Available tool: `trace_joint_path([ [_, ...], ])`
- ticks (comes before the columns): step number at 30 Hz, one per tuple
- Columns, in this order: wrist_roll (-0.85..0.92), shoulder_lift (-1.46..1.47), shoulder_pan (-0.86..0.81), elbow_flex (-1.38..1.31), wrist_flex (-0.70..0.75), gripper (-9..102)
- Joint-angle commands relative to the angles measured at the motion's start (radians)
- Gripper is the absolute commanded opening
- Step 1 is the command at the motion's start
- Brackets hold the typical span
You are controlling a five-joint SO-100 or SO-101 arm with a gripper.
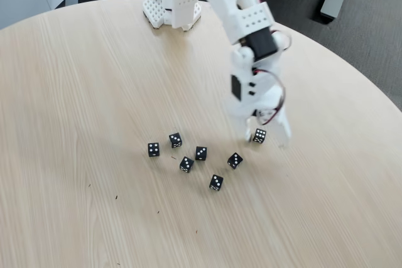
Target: Pick up the dice with number 6
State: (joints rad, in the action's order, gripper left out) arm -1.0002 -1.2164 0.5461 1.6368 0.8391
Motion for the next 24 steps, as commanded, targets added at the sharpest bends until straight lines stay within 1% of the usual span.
trace_joint_path([
  [1, -0.002, -0.015, 0.037, -0.009, 0.008, 28],
  [9, 0.0, -0.015, 0.028, 0.005, 0.008, 24],
  [13, -0.006, -0.015, 0.026, 0.005, 0.008, 12],
  [16, -0.012, -0.015, 0.026, 0.005, 0.008, 7],
  [22, -0.005, -0.015, 0.029, 0.005, 0.008, 6],
  [24, -0.003, -0.015, 0.028, 0.005, 0.008, 3],
])
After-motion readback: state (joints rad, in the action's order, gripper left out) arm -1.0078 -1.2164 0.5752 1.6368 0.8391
